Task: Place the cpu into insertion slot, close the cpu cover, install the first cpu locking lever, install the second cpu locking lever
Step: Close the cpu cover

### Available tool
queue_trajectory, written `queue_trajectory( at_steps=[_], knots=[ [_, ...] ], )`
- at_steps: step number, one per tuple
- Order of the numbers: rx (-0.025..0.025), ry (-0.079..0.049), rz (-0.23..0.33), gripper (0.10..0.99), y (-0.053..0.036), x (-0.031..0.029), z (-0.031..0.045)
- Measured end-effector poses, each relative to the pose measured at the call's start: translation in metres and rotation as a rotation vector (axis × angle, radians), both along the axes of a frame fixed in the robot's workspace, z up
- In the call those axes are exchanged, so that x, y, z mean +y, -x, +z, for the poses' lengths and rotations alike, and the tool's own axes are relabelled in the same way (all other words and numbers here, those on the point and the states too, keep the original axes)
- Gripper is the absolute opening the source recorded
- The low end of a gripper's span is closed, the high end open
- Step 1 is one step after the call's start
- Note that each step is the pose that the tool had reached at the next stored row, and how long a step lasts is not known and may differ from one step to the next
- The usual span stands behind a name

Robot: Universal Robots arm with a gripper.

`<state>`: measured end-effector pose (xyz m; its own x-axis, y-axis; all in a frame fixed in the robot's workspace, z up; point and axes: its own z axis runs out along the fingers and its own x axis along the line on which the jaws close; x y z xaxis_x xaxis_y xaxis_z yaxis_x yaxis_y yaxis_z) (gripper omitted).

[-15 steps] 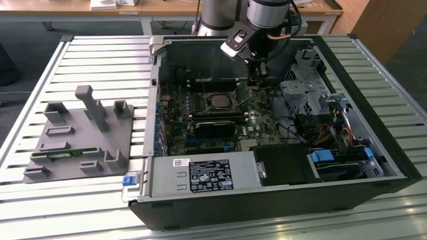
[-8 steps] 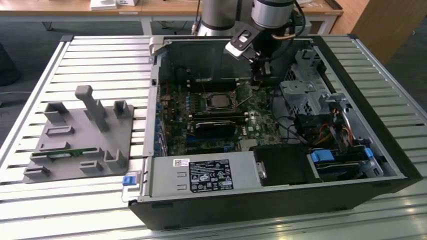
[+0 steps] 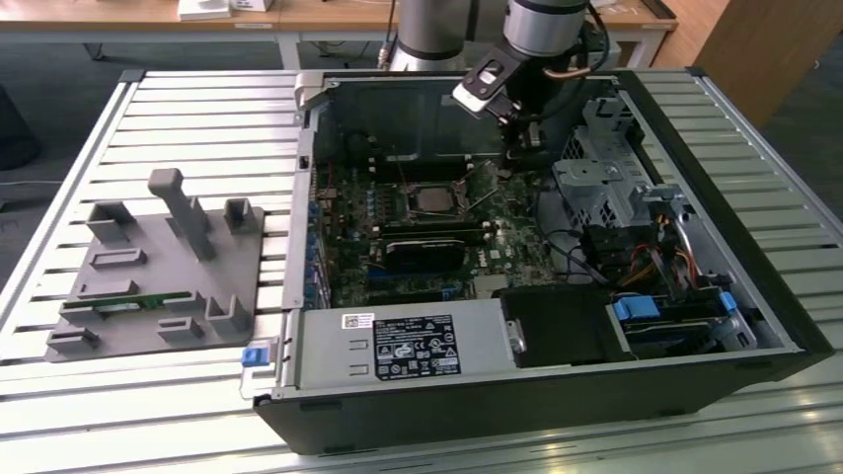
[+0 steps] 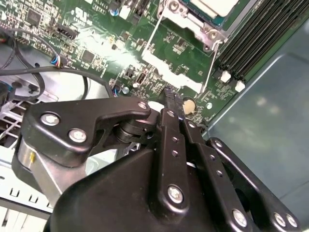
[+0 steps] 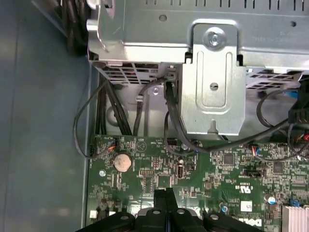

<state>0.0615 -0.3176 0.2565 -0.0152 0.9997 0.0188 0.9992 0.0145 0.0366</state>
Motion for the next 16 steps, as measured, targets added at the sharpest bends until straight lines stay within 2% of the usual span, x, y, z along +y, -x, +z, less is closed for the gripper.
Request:
queue_trajectory(
  at_steps=[4,10,12,16],
  knots=[
    [0.0,0.0,0.0,0.106,-0.003,0.0003,-0.0024],
    [0.0008,0.0,0.0,0.106,-0.0035,0.0003,-0.0122],
    [0.0011,0.0,0.0,0.106,-0.0019,0.0003,-0.0133],
    [0.0011,0.0,0.0,0.106,0.0069,0.0003,-0.0139]
  ],
)
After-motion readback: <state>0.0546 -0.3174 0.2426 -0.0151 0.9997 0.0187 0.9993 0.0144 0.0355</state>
